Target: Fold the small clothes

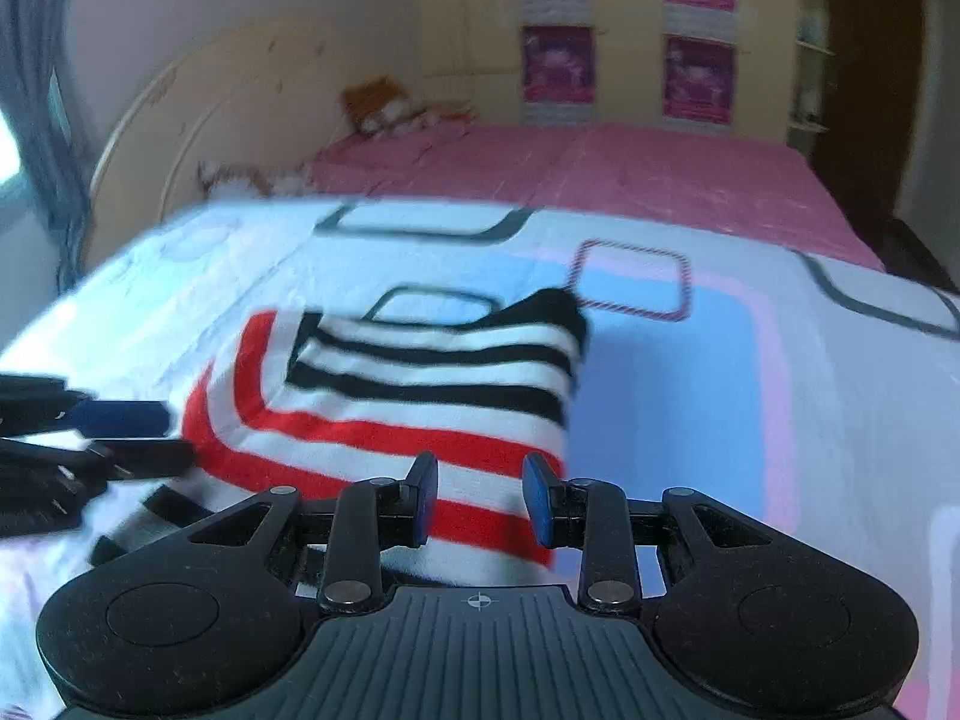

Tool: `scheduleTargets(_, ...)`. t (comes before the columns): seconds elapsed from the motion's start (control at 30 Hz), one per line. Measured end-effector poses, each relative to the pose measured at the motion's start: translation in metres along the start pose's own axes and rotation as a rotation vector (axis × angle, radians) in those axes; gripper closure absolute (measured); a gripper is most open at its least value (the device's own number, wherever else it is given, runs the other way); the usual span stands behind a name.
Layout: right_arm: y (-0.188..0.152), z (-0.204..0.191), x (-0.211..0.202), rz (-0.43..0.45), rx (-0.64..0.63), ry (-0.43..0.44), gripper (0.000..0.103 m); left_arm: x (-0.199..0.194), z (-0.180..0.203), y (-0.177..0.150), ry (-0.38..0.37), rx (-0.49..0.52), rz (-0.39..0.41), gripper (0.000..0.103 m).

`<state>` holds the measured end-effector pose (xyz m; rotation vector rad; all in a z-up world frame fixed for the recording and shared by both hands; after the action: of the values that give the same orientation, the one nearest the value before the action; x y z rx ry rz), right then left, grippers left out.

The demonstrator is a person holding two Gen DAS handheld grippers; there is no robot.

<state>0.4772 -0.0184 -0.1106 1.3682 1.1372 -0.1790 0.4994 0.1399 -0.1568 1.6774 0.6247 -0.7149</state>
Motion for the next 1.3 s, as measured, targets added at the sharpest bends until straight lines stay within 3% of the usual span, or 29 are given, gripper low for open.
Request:
scheduleTargets(0.03,-0.005,0.004,0.012,-0.03,-0.009,-0.042,0.071,0.007,0.003,-0.004,0.007,0.012,0.013,0.067)
scheduleTargets(0.2,-0.006,0.006,0.016,-0.016,-0.001,-0.062,0.071,0.005,0.006,-0.006,0.028,0.0,0.033,0.067)
scheduleTargets(0.67,-0.009,0.007,0.004,-0.019,0.002,-0.043,0.071,0.0,0.008,0.001,0.073,0.024,0.009,0.067)
scheduleTargets(0.73,-0.01,0.006,0.002,-0.02,-0.001,-0.044,0.07,-0.004,0.008,0.001,0.097,0.028,0.011,0.057)
scheduleTargets(0.8,-0.01,0.006,-0.002,-0.019,-0.004,-0.048,0.07,-0.014,0.006,0.001,0.137,0.035,0.036,0.023)
scheduleTargets(0.83,-0.01,0.005,-0.003,-0.018,-0.006,-0.055,0.07,-0.02,0.004,0.001,0.151,0.035,0.057,0.018)
scheduleTargets(0.9,-0.01,0.005,-0.006,-0.014,-0.01,-0.078,0.054,-0.027,-0.001,0.0,0.156,0.029,0.071,0.012)
scheduleTargets(0.93,-0.01,0.004,-0.009,0.003,-0.018,-0.108,0.028,-0.029,-0.004,-0.002,0.16,0.025,0.067,0.011)
scheduleTargets(0.97,-0.011,0.005,-0.013,0.023,-0.025,-0.104,0.023,-0.029,-0.008,-0.005,0.155,0.018,0.058,0.012)
scheduleTargets(1.1,-0.027,0.025,-0.025,0.03,0.138,0.046,0.023,-0.019,-0.031,-0.02,0.068,-0.097,-0.015,0.018)
scheduleTargets(1.17,-0.037,0.041,-0.027,0.037,0.273,0.162,0.034,-0.01,-0.045,-0.03,0.001,-0.208,-0.059,0.017)
scheduleTargets(1.3,-0.055,0.068,-0.022,0.053,0.518,0.373,0.04,0.012,-0.068,-0.045,-0.158,-0.428,-0.126,0.015)
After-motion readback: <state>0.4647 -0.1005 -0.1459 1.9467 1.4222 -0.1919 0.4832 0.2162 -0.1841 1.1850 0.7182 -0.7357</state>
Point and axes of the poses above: each gripper's, at about its wrist camera, not at the fingertips, and x roughly the way its jaws point, z to its right, y to its top, the point moved 5 cm from there along x, roughly the way its jaws point, and after that the axes turned 12 degrees about y, right-handed, at the moved point
